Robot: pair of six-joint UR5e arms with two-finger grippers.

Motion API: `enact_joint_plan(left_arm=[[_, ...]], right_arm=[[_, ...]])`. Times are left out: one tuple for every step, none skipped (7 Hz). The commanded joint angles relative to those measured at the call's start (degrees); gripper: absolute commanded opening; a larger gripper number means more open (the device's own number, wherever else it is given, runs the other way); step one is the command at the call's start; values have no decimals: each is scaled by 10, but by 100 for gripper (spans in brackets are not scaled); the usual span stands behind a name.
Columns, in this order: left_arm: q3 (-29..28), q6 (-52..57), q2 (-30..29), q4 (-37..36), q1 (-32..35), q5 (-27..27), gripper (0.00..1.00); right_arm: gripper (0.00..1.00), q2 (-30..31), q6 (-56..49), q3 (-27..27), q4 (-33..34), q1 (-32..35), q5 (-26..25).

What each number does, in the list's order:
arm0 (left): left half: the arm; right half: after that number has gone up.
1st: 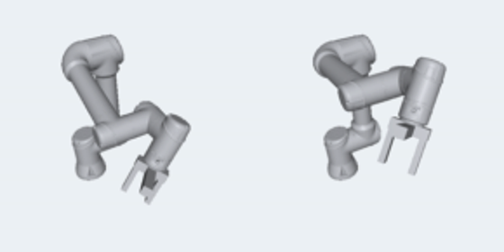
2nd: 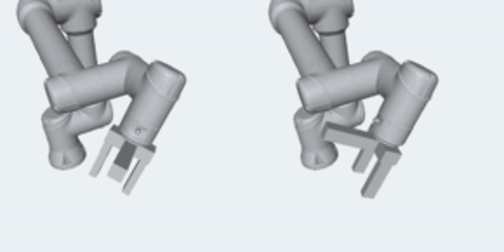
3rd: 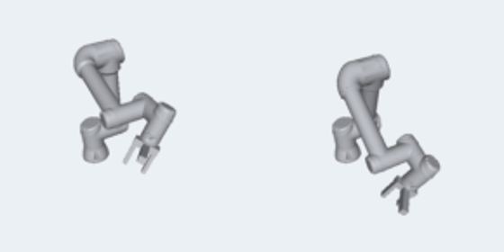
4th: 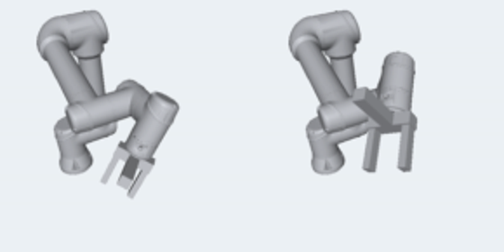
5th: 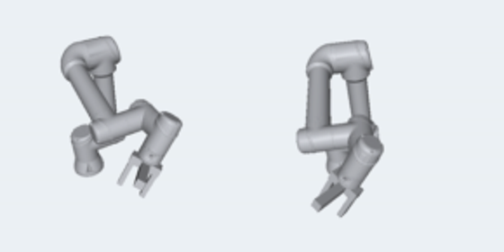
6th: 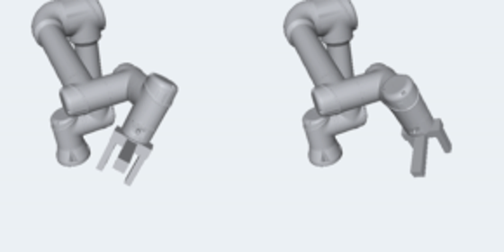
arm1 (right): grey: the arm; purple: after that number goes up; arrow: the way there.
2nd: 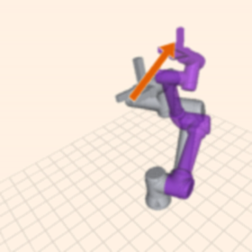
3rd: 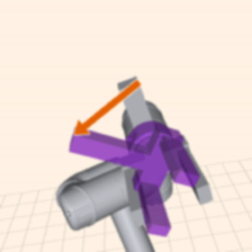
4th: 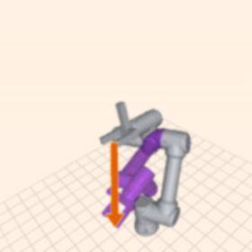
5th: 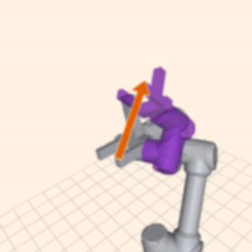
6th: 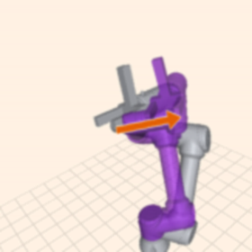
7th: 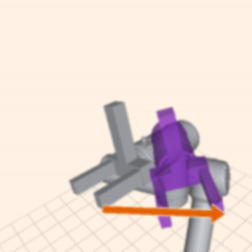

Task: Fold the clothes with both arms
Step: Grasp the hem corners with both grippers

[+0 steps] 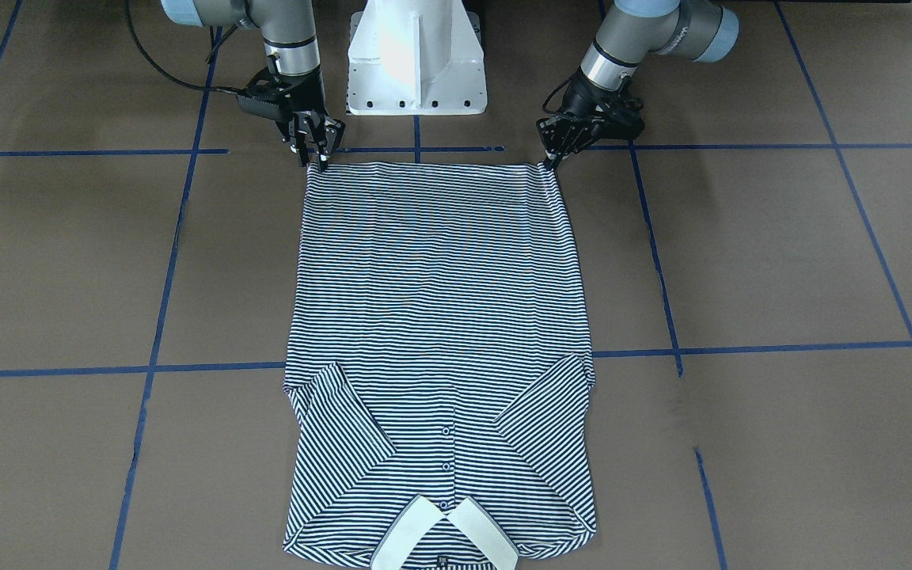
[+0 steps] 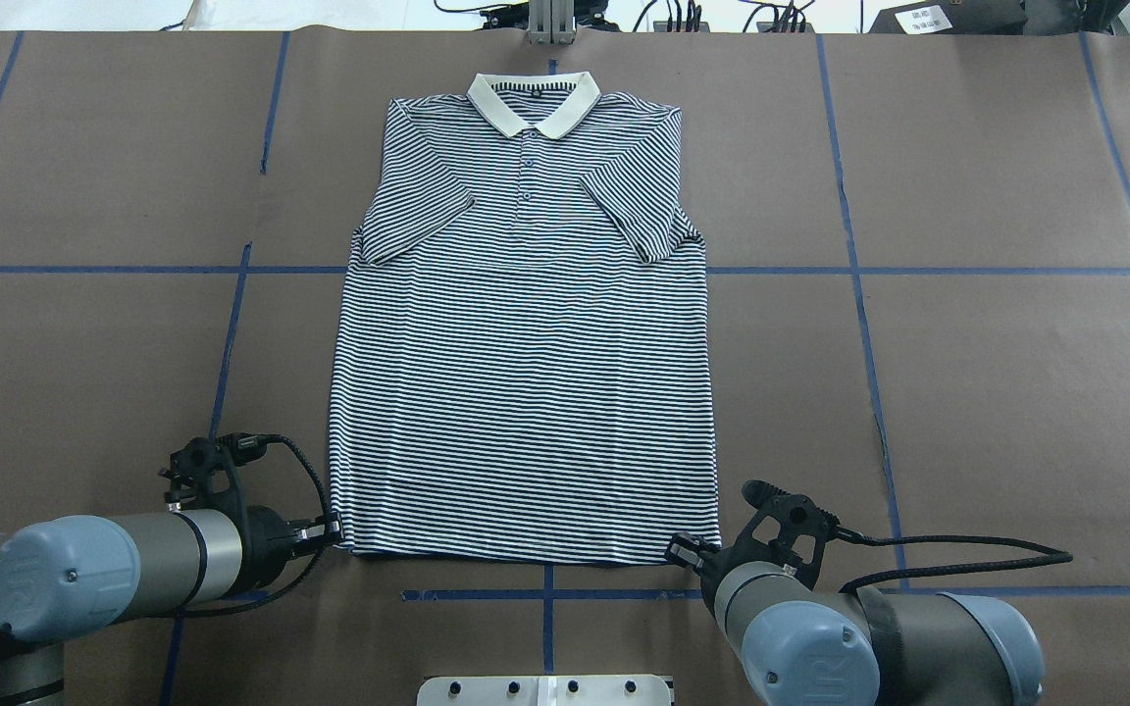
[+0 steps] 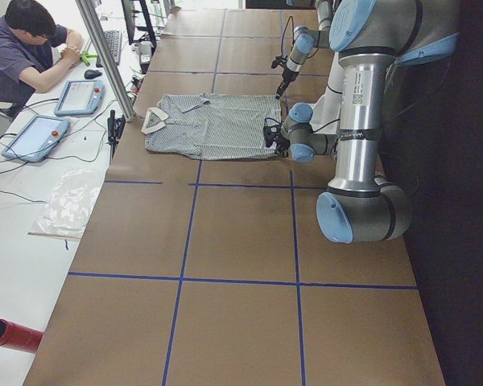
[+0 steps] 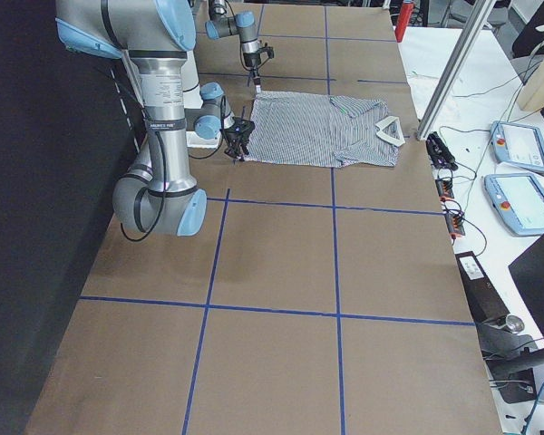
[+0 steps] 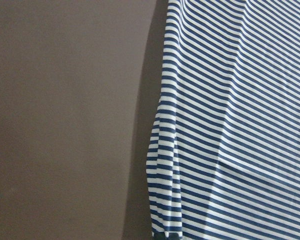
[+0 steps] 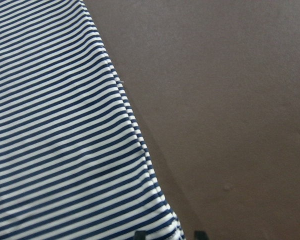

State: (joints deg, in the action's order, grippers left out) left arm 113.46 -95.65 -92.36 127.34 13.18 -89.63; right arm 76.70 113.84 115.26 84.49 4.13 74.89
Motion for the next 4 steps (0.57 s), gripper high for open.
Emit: enact_joint_plan(left_arm=[[0,-1,0,0,0,0,0],[0,-1,0,0,0,1,0],[3,0,-1,0,0,1,0],[43,3,-4,-29,1,-5,0]], right_arm=[[0,-1,10,1,0,1,-2],[0,-1,11,1,1,1,-16],[0,-1,10,7,1,3,-17],[0,5,8,43,8,8,-14]])
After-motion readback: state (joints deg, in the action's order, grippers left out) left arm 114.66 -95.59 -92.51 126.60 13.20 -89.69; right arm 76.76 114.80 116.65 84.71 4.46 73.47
